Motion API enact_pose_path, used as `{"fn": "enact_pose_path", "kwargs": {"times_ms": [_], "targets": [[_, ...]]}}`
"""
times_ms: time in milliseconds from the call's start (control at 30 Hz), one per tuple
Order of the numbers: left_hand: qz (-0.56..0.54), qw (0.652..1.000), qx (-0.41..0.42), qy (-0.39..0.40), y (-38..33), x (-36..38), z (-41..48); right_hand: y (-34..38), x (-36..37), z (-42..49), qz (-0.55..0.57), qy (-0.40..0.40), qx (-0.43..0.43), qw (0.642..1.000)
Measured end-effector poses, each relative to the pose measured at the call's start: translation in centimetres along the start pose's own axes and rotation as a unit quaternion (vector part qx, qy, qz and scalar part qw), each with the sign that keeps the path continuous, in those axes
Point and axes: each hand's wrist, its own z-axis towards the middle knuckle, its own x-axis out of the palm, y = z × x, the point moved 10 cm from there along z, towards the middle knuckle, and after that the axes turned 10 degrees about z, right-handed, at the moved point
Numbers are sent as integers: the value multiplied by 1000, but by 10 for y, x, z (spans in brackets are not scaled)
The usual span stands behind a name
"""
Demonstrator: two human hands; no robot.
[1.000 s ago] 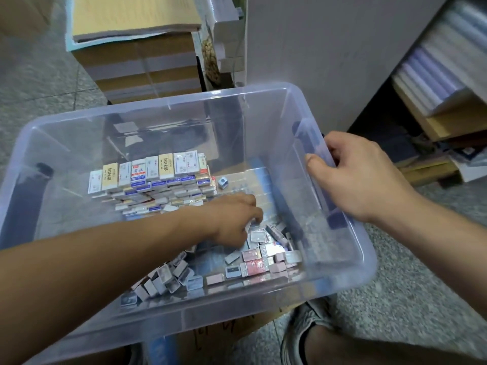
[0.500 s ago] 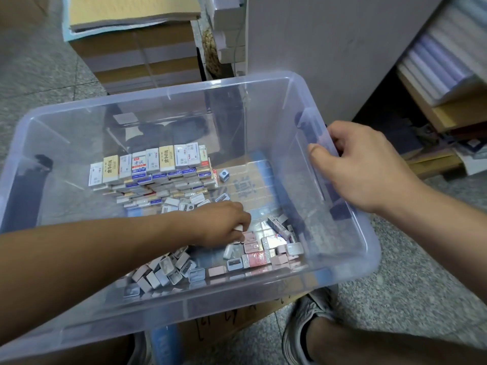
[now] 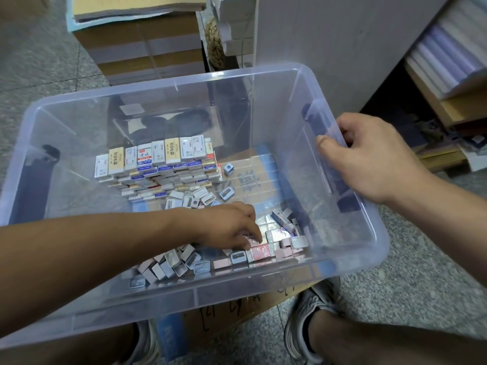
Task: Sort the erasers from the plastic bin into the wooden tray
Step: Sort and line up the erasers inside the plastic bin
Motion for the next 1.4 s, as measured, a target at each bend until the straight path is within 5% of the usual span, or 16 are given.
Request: {"fn": "enact_pose_path", "kwargs": {"times_ms": [600, 733, 967, 1133, 1400], "targets": [[108, 989, -35, 95, 7, 9, -28, -2, 2, 0, 12, 7, 8, 1000], [19, 998, -65, -18, -6, -11, -8, -3, 2, 1, 17, 3, 7, 1000], [-167, 971, -165, 50, -5, 7, 15, -4, 3, 2, 22, 4, 2, 1000], [-132, 973, -152, 110, -8, 17, 14, -4, 3, 2, 28, 3, 1, 1000], [-236, 953, -177, -71, 12, -28, 20, -4, 3, 2, 29, 1, 4, 1000]]}}
